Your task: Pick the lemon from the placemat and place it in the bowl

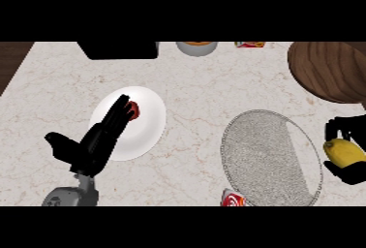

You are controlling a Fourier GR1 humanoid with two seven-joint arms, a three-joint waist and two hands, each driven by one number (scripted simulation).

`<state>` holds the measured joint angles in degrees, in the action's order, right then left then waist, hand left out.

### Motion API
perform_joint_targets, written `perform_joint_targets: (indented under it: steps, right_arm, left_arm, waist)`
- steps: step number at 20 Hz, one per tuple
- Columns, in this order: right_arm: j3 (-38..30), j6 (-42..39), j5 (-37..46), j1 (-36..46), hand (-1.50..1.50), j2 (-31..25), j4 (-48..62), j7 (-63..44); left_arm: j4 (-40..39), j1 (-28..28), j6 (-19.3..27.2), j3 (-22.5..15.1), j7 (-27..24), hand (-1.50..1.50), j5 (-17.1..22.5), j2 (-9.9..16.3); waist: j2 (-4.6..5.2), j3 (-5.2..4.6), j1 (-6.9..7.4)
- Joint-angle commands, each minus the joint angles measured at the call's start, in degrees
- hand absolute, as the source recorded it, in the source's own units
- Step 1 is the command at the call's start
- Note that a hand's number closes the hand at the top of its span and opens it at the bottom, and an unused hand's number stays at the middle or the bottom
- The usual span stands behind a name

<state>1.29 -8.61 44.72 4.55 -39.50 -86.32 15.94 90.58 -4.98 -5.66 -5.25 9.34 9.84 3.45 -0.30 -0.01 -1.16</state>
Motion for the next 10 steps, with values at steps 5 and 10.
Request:
perform_joint_targets:
  steps: [5, 10]
  right_arm:
    - [-16.51, -7.65, -13.51, -0.9, 1.5, -5.77, -13.25, -1.38]
    - [-23.4, -11.27, -16.73, 0.99, 1.5, -7.48, -11.66, -0.68]
  left_arm:
    - [1.07, -1.93, 0.97, 0.41, 2.34, 0.0, 0.02, -0.41]
    - [-1.31, -6.33, 0.87, 1.16, 3.9, 0.0, 0.52, -1.04]
  waist:
    - [0.08, -0.03, 0.33]
    - [0.29, 0.0, 0.87]
